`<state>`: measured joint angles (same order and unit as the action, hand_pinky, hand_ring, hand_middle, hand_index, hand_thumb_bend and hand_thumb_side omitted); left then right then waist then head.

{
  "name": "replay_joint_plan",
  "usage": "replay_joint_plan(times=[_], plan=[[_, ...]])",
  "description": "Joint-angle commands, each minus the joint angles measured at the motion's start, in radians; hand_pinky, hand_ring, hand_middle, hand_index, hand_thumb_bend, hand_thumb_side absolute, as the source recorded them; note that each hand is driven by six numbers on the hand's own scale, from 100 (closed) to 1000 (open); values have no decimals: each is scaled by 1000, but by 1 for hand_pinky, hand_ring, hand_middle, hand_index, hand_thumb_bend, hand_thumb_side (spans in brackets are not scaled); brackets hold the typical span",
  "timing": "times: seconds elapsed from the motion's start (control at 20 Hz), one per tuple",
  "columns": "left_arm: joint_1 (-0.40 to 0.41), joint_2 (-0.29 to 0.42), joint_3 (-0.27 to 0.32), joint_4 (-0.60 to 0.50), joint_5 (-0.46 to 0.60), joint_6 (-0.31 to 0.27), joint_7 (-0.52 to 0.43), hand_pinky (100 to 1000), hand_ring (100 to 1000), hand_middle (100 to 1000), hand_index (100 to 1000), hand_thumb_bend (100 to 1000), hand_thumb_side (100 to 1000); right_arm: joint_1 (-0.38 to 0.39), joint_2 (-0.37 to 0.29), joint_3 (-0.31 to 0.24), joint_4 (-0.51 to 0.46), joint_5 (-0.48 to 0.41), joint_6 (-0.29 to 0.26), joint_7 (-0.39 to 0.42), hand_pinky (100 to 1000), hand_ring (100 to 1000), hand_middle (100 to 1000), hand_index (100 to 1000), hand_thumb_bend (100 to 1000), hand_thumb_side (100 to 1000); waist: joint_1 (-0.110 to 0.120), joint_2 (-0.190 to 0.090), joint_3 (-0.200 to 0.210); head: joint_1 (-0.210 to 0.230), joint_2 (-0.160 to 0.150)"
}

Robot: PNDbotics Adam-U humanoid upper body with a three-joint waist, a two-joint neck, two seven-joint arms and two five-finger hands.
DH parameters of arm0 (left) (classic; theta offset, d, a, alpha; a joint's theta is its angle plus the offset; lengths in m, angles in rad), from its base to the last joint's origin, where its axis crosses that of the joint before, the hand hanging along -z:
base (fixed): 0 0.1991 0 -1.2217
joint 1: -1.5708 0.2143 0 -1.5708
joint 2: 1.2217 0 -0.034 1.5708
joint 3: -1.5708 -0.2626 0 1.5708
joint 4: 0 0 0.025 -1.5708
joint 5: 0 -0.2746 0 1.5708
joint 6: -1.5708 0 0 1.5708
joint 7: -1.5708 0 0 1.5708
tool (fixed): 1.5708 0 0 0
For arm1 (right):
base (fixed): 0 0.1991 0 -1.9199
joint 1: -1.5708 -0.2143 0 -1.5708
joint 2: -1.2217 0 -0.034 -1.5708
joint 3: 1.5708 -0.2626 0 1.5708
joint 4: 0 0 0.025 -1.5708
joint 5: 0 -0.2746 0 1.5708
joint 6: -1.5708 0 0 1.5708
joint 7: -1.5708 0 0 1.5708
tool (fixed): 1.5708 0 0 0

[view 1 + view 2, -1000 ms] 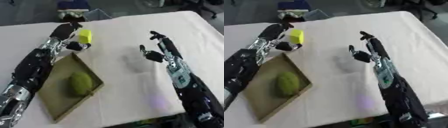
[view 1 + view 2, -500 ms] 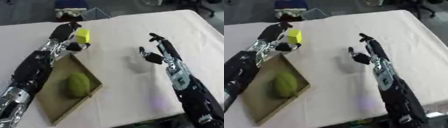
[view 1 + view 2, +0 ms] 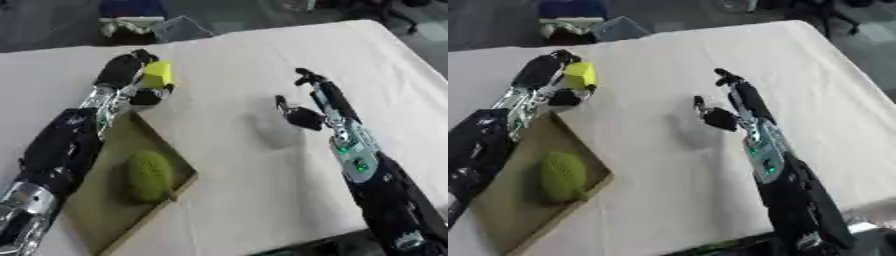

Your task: Pick up objects on the table and place them in the box.

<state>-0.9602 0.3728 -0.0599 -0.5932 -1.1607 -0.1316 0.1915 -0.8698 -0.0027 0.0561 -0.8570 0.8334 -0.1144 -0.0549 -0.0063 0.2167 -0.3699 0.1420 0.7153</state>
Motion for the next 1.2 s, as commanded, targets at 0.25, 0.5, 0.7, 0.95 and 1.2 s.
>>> replay_joint_plan(times=[0.25,0.5,0.7,0.95,1.2], plan=[[-17,26,2,-22,121,-51,-15,621,479,569,732,100,197,-20,-8,-1,-14,-3,-4,-2,775,959,757,967,242,472,-2,-19,2,2,-11],[-10,38,-5,-52,235,-92,-13,606,432,514,686,100,267,-16,-9,-3,-16,2,-4,-4,775,959,757,967,240,473,1,-26,6,0,-10],[-5,51,-16,-78,302,-100,-23,607,424,503,677,100,281,-13,-10,-4,-18,5,-4,-5,775,960,757,967,239,473,3,-31,11,-3,-9],[1,67,-38,-128,351,-107,-45,607,420,498,673,100,285,-9,-10,-6,-21,10,-3,-6,775,960,757,967,236,474,4,-39,21,-8,-8],[16,99,-82,-211,376,-125,-84,610,427,502,676,100,253,-6,-17,-11,-22,14,0,-9,775,961,757,967,233,474,4,-46,34,-21,-8]])
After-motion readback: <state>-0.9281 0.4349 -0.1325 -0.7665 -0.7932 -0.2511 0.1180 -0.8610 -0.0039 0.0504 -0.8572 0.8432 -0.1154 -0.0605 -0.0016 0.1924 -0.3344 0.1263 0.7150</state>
